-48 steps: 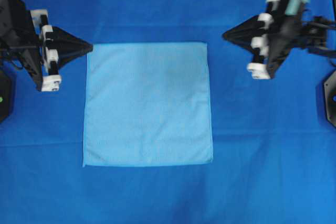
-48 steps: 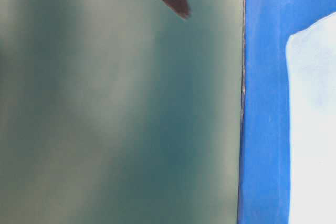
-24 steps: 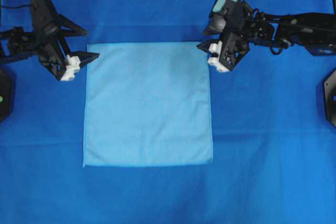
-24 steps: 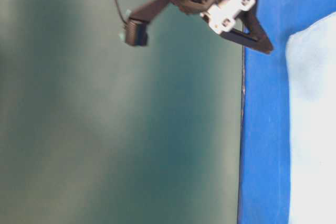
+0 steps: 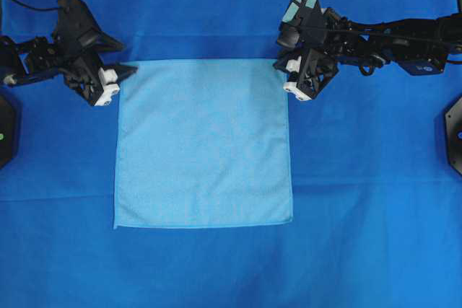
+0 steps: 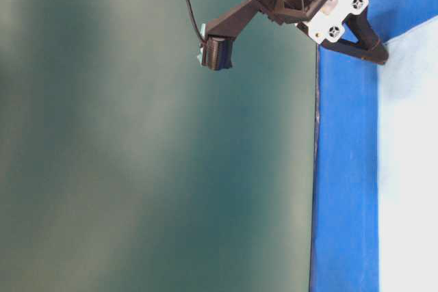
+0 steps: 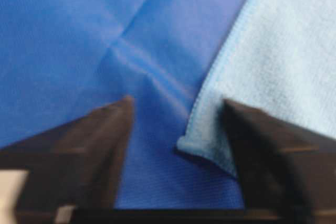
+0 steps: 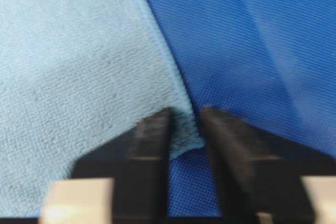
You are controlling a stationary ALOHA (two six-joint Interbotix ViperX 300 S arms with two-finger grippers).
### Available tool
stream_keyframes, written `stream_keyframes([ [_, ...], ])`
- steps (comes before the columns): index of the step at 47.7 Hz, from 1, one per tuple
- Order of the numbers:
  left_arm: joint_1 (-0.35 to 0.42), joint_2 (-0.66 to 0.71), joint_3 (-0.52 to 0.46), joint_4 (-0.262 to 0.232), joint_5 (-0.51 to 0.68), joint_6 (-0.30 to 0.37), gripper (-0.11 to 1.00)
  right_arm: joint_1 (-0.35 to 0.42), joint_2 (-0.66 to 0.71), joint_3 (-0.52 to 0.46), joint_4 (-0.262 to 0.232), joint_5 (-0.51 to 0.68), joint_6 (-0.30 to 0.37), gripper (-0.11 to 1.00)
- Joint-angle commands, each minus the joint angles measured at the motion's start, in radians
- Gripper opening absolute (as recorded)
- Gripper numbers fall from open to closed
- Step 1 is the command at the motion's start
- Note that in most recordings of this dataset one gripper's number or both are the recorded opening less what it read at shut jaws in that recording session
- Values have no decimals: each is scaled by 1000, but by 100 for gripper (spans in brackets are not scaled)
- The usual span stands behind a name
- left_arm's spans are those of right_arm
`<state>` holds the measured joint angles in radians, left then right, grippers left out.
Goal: Fold the light blue towel.
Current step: 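Grasp the far left and far right towel corners with both grippers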
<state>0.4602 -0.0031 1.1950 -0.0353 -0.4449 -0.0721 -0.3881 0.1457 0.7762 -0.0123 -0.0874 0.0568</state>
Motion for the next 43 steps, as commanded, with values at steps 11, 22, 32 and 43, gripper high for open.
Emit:
stream_keyframes([
  [11, -12, -3, 2, 8, 29, 11, 1, -3, -11, -8, -17, 3, -2, 1],
  [22, -18, -41, -9, 6, 64, 17, 1, -2, -43, -5, -17, 15, -2, 1],
  [32, -66, -176, -52, 8, 172, 48, 1, 0, -149, 18, -17, 63, 2, 1],
  [43, -75, -245, -46, 8, 219, 77, 1, 12, -183, 37, -17, 61, 5, 1],
])
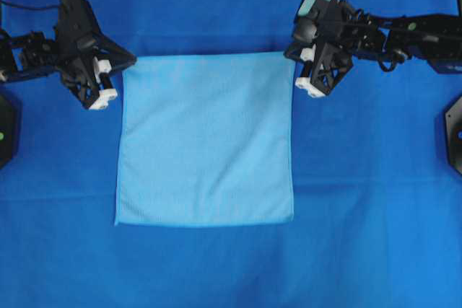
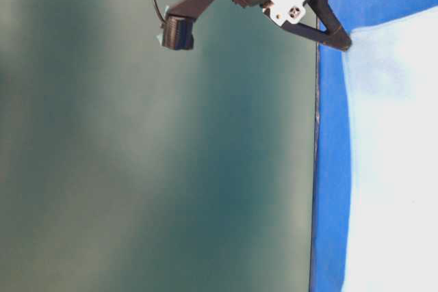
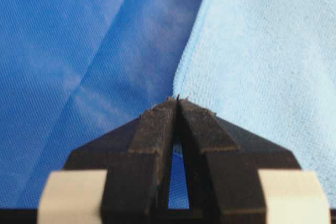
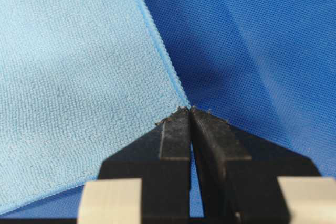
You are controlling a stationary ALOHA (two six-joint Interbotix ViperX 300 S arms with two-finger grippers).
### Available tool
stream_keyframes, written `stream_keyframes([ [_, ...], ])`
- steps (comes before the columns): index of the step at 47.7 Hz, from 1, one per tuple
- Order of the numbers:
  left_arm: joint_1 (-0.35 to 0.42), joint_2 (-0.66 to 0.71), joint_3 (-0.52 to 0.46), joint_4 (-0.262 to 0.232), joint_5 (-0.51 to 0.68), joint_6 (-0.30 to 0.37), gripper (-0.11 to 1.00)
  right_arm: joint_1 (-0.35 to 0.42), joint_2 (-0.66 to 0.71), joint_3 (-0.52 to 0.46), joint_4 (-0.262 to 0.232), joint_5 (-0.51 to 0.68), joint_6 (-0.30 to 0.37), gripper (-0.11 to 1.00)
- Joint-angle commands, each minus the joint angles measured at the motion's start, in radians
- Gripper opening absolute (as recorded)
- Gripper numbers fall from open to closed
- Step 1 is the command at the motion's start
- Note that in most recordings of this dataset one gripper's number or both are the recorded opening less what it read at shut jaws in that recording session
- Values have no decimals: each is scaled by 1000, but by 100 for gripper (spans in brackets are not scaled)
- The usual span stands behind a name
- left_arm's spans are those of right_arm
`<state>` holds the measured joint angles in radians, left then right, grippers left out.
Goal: Fold the light blue towel.
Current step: 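Grasp the far left and far right towel corners with both grippers, then pull both held corners toward the near edge, folding the towel in half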
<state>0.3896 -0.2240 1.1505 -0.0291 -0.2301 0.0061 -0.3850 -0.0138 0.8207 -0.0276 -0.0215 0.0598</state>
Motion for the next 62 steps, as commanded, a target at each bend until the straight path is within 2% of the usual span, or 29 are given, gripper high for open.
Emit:
stream_keyframes([
  [1, -8, -26, 0, 2, 9, -2, 1, 12, -23, -8, 0, -6, 2, 1],
  [12, -81, -80, 12, 2, 74, -9, 1, 66, -48, -8, 9, 8, 9, 1],
  [24, -264, -135, 6, 0, 186, -41, 1, 218, -106, -12, 66, 100, 12, 1],
  [33, -414, -143, 11, 0, 202, -144, 1, 333, -110, -6, 132, 126, 41, 1],
  [48, -643, -71, -25, 0, 198, -357, 1, 480, -95, -5, 143, 120, 163, 1],
  [62, -769, 18, -83, 0, 202, -428, 1, 580, -49, -25, 143, 89, 235, 1],
])
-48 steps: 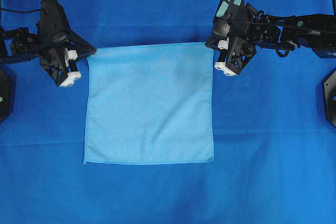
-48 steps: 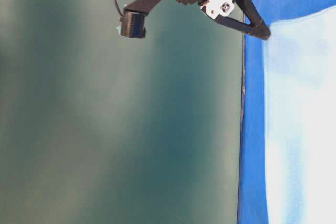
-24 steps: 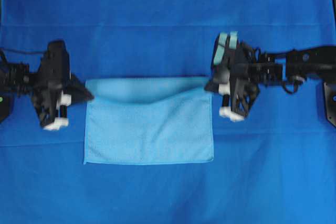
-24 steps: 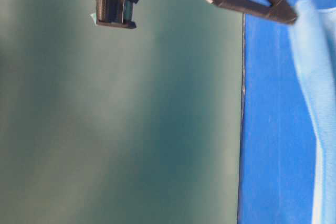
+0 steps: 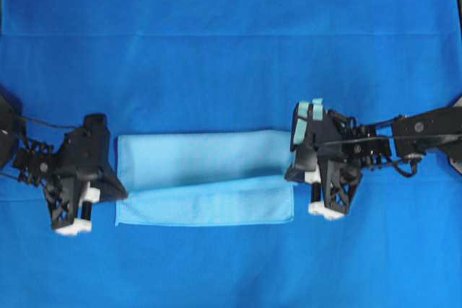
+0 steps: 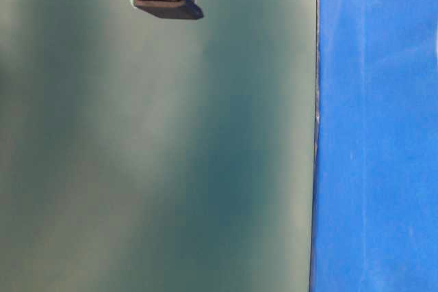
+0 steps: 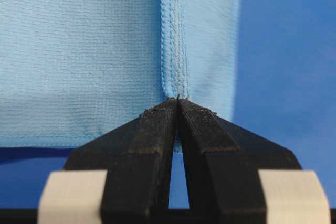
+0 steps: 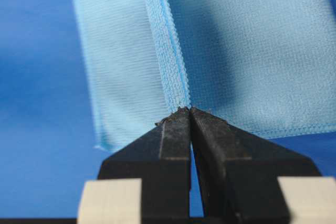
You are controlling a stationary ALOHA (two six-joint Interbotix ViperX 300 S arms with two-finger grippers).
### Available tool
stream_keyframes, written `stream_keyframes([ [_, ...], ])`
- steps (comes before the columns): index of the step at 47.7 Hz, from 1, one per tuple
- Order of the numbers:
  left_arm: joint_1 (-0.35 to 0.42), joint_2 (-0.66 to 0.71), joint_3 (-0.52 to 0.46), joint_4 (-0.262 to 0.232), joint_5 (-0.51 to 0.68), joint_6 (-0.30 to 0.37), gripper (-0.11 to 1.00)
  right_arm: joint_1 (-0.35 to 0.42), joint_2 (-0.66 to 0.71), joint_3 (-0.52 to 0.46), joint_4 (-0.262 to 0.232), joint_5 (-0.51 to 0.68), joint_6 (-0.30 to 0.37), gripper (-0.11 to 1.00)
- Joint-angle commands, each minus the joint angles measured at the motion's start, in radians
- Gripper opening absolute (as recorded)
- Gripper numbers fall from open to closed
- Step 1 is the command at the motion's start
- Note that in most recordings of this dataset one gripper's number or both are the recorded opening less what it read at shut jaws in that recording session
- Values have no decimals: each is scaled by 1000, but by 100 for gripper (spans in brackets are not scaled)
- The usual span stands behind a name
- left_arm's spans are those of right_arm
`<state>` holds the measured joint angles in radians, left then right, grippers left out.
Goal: Fold the light blue towel.
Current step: 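Pull both held corners toward the near edge, folding the towel in half, then open both grippers and release the folded edge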
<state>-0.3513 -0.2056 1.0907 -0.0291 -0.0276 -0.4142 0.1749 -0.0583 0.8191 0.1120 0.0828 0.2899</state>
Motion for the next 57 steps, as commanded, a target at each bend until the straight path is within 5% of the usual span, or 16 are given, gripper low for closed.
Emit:
stream_keyframes([
  [1, -35, 3, -25, 0, 0, -11, 1, 28, -3, -25, 3, -18, 8, 1],
  [31, -44, 80, -52, 0, -20, -37, 1, 75, 83, -67, 21, -52, 51, 3],
  [36, -48, 71, -51, 0, -18, -49, 3, 91, 83, -72, 21, -51, 69, 31],
  [42, -55, 25, -57, 0, -6, -63, 29, 104, 63, -72, 20, -41, 78, 64],
  [50, -46, -81, -51, 3, 29, -23, 75, 91, -5, -58, 0, -17, 64, 56],
  [57, 52, -137, -9, 3, 41, 69, 73, 11, -58, -23, -49, -9, 61, 57],
])
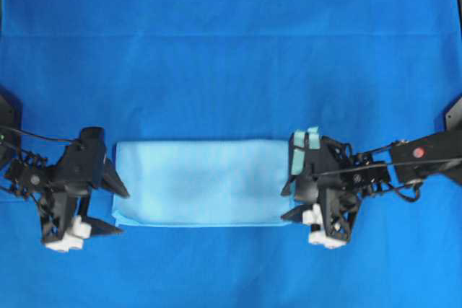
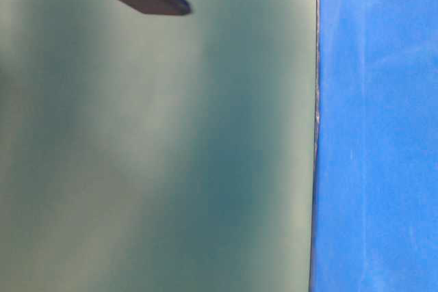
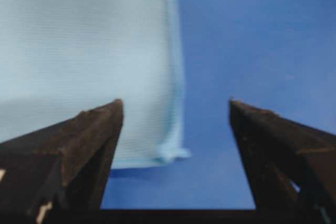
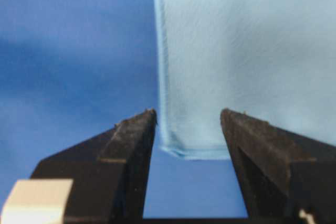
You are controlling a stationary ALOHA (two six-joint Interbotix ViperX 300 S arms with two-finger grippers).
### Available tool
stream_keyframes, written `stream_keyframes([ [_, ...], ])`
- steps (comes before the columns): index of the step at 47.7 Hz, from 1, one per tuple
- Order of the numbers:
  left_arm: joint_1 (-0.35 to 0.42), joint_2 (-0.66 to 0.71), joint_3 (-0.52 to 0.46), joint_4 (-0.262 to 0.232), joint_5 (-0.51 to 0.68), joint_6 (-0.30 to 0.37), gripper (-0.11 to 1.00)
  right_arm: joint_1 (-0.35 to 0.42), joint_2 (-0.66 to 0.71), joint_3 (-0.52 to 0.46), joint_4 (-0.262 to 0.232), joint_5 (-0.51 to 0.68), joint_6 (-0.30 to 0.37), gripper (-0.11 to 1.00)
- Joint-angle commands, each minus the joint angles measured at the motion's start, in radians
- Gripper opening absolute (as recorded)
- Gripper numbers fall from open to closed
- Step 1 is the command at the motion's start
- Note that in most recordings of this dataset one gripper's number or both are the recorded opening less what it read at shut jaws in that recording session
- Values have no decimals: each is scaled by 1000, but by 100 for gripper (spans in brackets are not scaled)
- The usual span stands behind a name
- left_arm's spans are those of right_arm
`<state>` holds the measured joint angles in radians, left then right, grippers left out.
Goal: Fold the light blue towel.
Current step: 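Open both grippers and release the folded edge, then grasp the left and right ends of the folded edge with both grippers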
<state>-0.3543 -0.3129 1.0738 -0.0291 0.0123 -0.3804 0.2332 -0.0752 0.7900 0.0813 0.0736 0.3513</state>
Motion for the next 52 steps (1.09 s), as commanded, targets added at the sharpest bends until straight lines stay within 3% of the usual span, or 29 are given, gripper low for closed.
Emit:
stream_keyframes([
  [1, 72, -32, 11, 3, 2, 49, 72, -66, -43, 12, -23, 2, 0, 57],
  [12, 259, -12, 29, 3, 0, 190, 72, -233, -35, 35, -67, 25, 0, 57],
  [18, 299, 32, 29, 3, -5, 229, 71, -253, 3, 28, -81, 20, 0, 58],
  [42, 360, 238, 35, 3, -106, 235, 67, -255, 121, 25, -78, -5, 9, 57],
  [48, 360, 245, 35, 3, -106, 225, 58, -255, 121, 25, -80, -5, 9, 55],
  [52, 353, 245, 37, 3, -103, 221, 46, -253, 121, 25, -83, -6, 5, 50],
])
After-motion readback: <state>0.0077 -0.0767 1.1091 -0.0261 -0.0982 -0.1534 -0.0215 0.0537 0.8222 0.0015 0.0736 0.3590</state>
